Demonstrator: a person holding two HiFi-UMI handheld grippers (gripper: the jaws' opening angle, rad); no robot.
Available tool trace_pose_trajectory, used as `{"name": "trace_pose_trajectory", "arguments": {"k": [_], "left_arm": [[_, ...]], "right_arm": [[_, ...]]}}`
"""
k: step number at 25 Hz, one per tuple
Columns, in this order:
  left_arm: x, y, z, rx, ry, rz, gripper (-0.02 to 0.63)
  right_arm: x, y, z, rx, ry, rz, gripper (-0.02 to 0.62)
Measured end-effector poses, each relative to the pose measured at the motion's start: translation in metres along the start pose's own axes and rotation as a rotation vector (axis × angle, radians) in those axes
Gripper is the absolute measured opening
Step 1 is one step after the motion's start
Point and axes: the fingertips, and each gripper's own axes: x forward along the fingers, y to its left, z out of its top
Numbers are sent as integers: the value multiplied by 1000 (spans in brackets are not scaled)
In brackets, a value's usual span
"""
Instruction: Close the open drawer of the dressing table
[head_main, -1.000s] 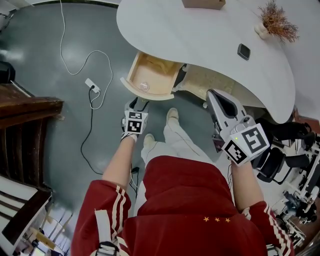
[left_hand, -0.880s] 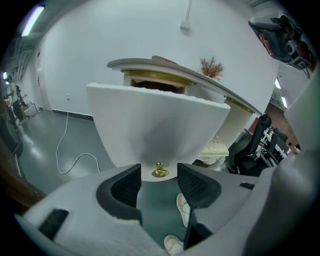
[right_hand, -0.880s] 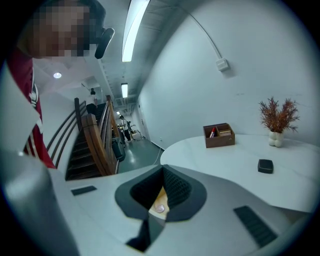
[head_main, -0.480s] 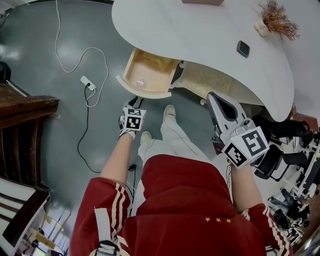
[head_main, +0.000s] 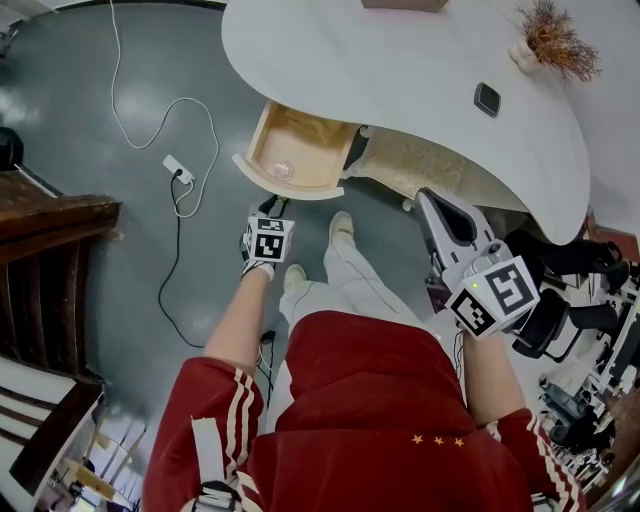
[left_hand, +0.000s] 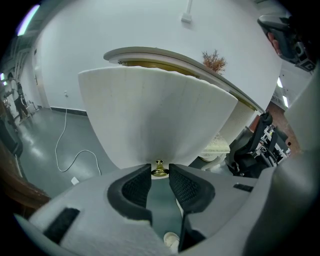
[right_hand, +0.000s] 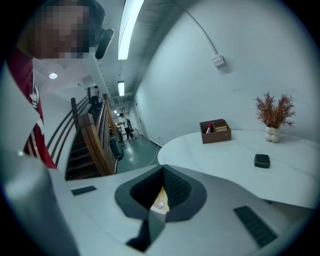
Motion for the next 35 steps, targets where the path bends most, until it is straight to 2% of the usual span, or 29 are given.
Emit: {"name": "trace_pose_trajectory", "arguments": {"k": [12,21,28,35], "left_arm": [[17,3,33,52,6,12,112],[24,3,46,32,17,25,114],[42,4,72,38,-46,10,115],[65,10,98,40,-95,33,112]], "right_arm": [[-5,-24,0,28,-4,-39,5],[-8,-39,0,45,-7,-62,5],[2,-43,-8,44,12,-54,5],[14,-53,-21,42,17,-43,5]]}}
